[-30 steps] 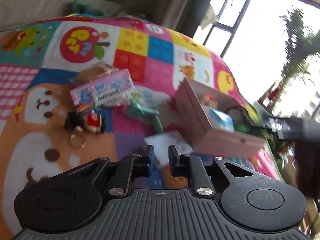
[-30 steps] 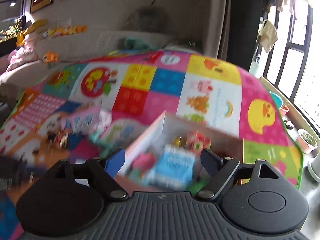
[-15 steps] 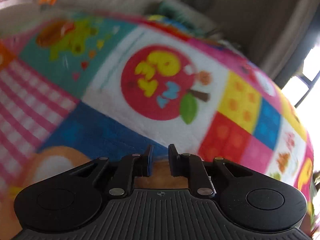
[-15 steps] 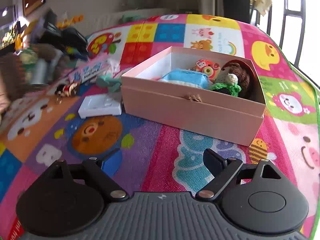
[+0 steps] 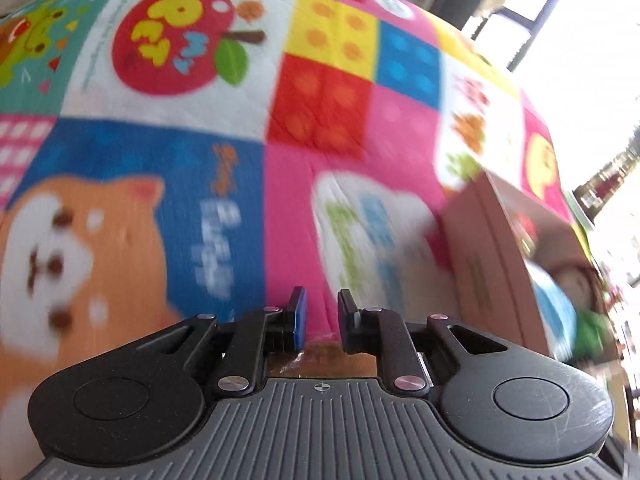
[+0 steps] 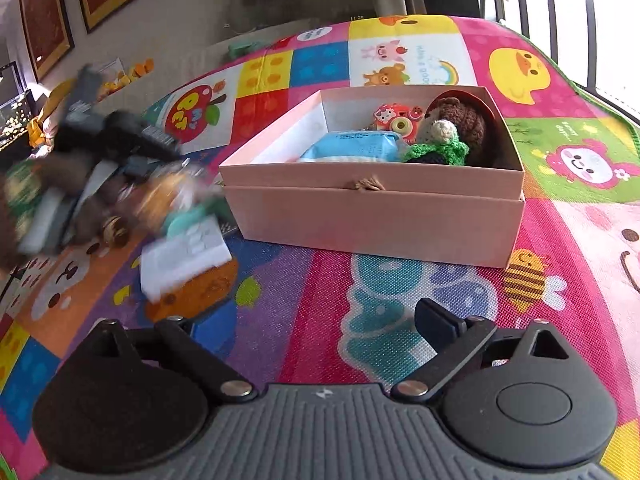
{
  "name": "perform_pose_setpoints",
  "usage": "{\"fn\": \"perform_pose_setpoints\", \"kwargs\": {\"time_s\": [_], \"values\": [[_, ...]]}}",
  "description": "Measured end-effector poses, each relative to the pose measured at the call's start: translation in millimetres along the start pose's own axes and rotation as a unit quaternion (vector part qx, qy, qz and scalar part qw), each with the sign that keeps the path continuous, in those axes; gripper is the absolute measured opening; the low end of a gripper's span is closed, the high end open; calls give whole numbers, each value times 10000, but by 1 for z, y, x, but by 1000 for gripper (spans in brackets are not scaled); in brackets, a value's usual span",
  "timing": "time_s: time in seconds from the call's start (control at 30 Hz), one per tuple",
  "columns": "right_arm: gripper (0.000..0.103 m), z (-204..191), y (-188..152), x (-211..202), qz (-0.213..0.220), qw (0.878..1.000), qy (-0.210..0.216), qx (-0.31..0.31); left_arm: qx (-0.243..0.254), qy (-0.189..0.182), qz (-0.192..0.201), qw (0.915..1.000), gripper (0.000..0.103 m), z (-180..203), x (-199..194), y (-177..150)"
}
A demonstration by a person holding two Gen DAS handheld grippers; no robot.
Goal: Organize objects
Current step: 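Grasp the white card reader with the left gripper and lift it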
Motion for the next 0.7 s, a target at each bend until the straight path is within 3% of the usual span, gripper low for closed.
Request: {"fn": "perform_pose_setpoints", "kwargs": {"time_s": [0.1,0.17,0.23,0.37,0.47,0.6,0.63,0.7], "values": [[98,1,0,0,3,10000,-89,26,24,-124,529,9985,18,4,-33,-19],[101,3,0,-1,22,9998,-152,87,337,-124,1138,9929,18,13,-71,-30],[103,7,0,-1,31,9996,-171,200,671,-164,1408,9876,18,23,-103,-47],[103,7,1,0,19,9996,-187,231,1394,-456,667,9869,18,54,-125,-97],[103,8,1,-2,46,9993,-274,238,1874,-190,157,9820,20,80,-118,-144],[103,19,2,-15,226,9977,-508,386,2401,129,-202,9705,22,99,-98,-189],[103,23,2,-19,280,9968,-636,386,2508,162,-43,9679,23,103,-98,-192],[103,35,2,-26,338,9950,-842,420,2524,95,-96,9675,32,110,-93,-194]]}}
Point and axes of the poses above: each gripper's, at about its wrist camera, not at the fingertips, and x roughly the way its jaws point, z to its right, y to its top, the point moved 4 cm from there along x, roughly the way its jaws point, and after that the axes turned 2 degrees about -x, right-handed, at the moved point
